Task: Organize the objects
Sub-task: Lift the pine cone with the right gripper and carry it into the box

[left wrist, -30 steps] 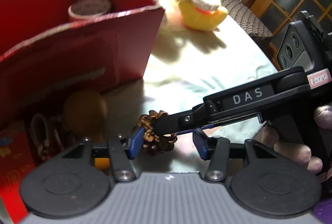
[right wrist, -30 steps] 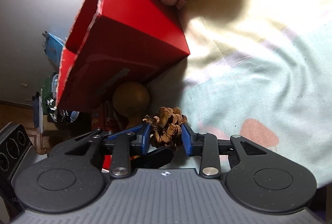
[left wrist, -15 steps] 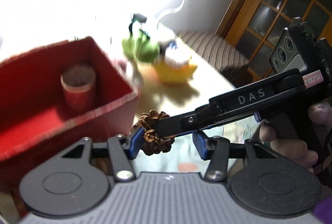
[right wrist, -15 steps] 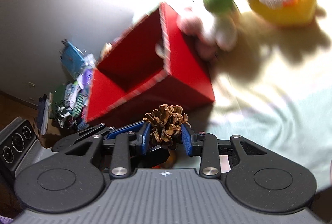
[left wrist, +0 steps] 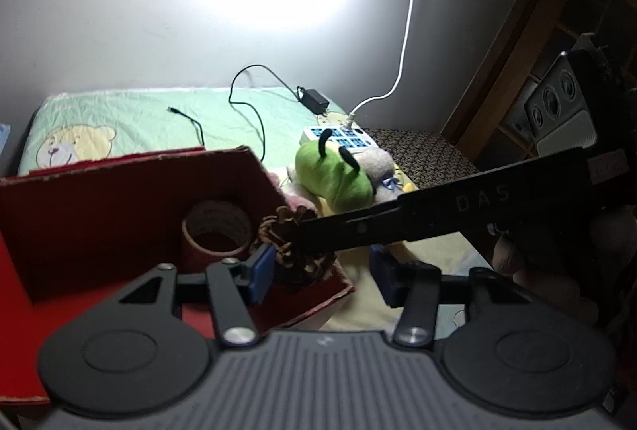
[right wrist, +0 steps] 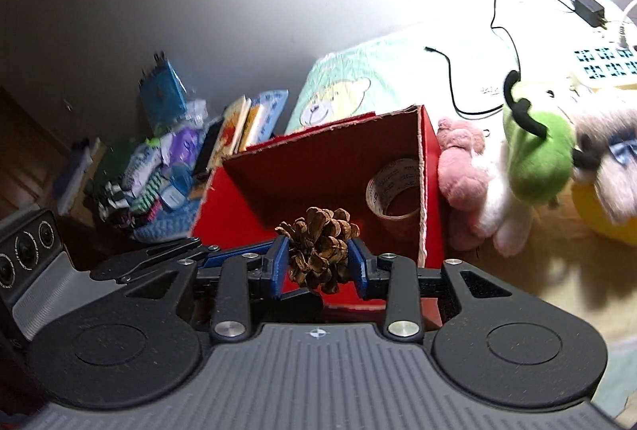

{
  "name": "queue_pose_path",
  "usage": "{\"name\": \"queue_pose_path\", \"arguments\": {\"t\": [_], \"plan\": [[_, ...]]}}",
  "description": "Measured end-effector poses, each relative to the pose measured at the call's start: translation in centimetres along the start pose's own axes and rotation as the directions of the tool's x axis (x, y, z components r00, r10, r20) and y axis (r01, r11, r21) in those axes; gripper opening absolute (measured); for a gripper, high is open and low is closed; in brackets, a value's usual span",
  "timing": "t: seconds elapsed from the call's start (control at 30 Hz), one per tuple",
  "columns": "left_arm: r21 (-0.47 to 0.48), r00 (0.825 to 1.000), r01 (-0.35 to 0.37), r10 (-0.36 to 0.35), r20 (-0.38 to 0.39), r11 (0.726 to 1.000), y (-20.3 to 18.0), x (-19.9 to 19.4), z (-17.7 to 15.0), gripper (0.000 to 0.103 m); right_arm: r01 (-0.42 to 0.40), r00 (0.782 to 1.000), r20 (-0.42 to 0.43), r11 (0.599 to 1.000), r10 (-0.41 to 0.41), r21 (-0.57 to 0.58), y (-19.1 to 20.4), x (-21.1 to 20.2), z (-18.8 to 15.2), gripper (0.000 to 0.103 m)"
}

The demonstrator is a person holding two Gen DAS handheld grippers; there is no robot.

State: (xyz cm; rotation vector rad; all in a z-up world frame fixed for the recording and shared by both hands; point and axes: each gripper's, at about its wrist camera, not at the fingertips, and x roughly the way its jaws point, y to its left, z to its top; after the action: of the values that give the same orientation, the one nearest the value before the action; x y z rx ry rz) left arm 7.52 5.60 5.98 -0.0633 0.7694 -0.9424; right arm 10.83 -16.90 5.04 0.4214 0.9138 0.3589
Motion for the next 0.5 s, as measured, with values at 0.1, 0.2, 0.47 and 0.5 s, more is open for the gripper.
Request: {"name": "queue_pose_path", "arguments": {"t": [0.1, 0.2, 0.47, 0.5], "plan": [[-0.047, 0.999, -0.016, 0.014, -0.032, 0.999, 1.6, 1.2, -0.4, 0.053, 0.035, 0.997, -0.063, 0.997, -0.04, -0.068, 0.6, 2.2, 0.8, 0.035], [-0.074, 0.997, -0.031, 0.026, -0.073, 0.997, 2.8, 2.6, -0.9, 0.053, 0.066, 0.989, -0.124, 0.988, -0.084, -0.138, 1.0, 4.1, 1.2, 0.035], [-0.099, 0.987, -0.076, 0.061, -0.148, 0.992, 4.6, 4.3, -1.6, 0.057, 0.157, 0.941, -0.245, 0.943, -0.233, -0.293, 1.9, 9.3, 1.8, 0.035], [-0.096, 0.986, -0.087, 0.072, -0.153, 0.992, 4.8, 4.3, -1.6, 0.058, 0.163, 0.934, -0.259, 0.937, -0.247, -0.308, 2.0, 9.8, 1.8, 0.035]]}}
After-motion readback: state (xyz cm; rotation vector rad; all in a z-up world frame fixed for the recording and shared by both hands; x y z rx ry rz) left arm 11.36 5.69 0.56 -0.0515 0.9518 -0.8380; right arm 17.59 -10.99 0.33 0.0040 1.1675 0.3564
